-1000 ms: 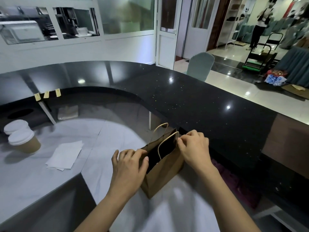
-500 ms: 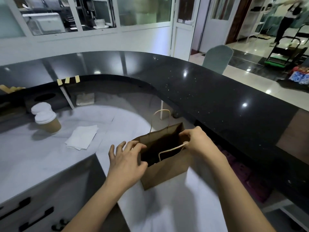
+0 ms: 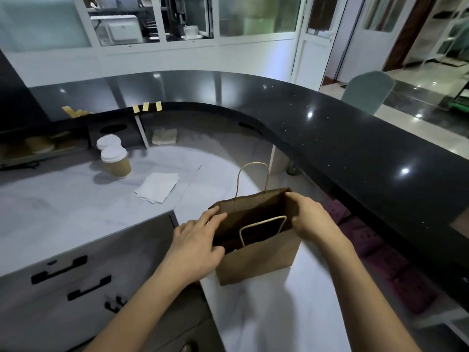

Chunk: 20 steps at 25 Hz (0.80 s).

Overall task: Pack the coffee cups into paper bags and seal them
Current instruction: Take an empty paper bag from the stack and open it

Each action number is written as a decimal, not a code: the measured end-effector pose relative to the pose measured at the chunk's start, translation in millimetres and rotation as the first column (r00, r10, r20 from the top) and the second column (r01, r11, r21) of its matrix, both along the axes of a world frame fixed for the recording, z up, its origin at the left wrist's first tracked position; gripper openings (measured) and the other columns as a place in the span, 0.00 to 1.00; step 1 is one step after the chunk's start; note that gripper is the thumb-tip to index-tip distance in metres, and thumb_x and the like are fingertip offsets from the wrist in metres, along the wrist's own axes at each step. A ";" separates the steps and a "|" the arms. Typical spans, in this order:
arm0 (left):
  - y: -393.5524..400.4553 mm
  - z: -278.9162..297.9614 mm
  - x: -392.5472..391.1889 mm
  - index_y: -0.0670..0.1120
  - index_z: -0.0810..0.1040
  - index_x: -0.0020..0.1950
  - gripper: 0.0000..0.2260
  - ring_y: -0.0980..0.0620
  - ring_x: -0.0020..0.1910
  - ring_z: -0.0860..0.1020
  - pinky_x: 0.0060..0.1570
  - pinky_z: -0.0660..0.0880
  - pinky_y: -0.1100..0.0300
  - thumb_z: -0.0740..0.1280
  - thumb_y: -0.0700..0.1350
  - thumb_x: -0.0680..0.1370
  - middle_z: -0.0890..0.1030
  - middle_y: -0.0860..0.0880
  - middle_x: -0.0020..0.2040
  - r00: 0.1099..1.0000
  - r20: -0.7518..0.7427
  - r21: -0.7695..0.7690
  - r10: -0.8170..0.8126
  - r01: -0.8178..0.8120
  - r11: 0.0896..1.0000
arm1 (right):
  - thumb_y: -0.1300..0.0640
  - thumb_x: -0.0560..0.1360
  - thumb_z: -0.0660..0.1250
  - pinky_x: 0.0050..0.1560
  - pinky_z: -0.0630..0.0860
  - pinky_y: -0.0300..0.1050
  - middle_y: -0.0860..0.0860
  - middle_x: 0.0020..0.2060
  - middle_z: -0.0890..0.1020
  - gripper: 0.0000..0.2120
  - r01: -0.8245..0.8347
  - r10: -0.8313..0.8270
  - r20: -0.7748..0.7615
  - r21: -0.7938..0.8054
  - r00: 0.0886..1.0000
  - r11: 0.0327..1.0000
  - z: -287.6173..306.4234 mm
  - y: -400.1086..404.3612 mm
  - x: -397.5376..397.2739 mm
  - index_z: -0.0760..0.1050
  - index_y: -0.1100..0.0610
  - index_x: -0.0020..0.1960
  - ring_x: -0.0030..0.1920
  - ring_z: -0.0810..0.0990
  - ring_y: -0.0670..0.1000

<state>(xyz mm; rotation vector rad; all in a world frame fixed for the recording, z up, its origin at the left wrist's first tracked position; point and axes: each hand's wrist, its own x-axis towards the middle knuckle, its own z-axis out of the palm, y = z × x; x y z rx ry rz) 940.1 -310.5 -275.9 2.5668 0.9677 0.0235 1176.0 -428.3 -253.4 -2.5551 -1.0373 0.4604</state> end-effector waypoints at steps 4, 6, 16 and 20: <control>3.7 1.3 -17.7 0.61 0.54 0.80 0.32 0.50 0.74 0.62 0.74 0.55 0.46 0.60 0.50 0.76 0.48 0.61 0.81 0.999 0.016 0.070 0.033 -0.034 0.997 | 0.68 0.79 0.60 0.67 0.75 0.54 0.51 0.74 0.72 0.33 -0.019 0.023 -0.029 0.129 0.999 0.992 3.7 5.6 -11.3 0.62 0.45 0.80 0.70 0.74 0.57; 10.0 3.0 -27.5 0.61 0.54 0.80 0.32 0.49 0.75 0.61 0.74 0.55 0.45 0.60 0.50 0.76 0.47 0.61 0.81 0.998 0.018 0.099 0.055 -0.057 0.993 | 0.68 0.79 0.59 0.67 0.75 0.55 0.51 0.74 0.72 0.33 -0.055 0.056 -0.007 0.153 0.998 0.987 7.9 14.9 -18.0 0.63 0.45 0.79 0.70 0.74 0.57; 75.0 12.1 -119.3 0.62 0.56 0.79 0.30 0.49 0.75 0.60 0.75 0.54 0.44 0.60 0.51 0.77 0.49 0.61 0.81 0.970 0.077 0.128 0.230 -0.238 0.963 | 0.67 0.78 0.60 0.65 0.77 0.55 0.50 0.75 0.72 0.33 -0.226 0.229 0.006 0.203 0.973 0.953 23.9 109.7 -94.4 0.63 0.46 0.79 0.70 0.74 0.56; 113.1 17.2 -171.2 0.61 0.57 0.79 0.30 0.50 0.76 0.59 0.75 0.53 0.46 0.60 0.50 0.78 0.50 0.61 0.81 0.949 0.097 0.127 0.299 -0.310 0.942 | 0.68 0.76 0.59 0.64 0.77 0.53 0.50 0.73 0.74 0.34 -0.294 0.295 0.028 0.210 0.955 0.932 29.0 161.8 -142.6 0.64 0.46 0.79 0.69 0.75 0.56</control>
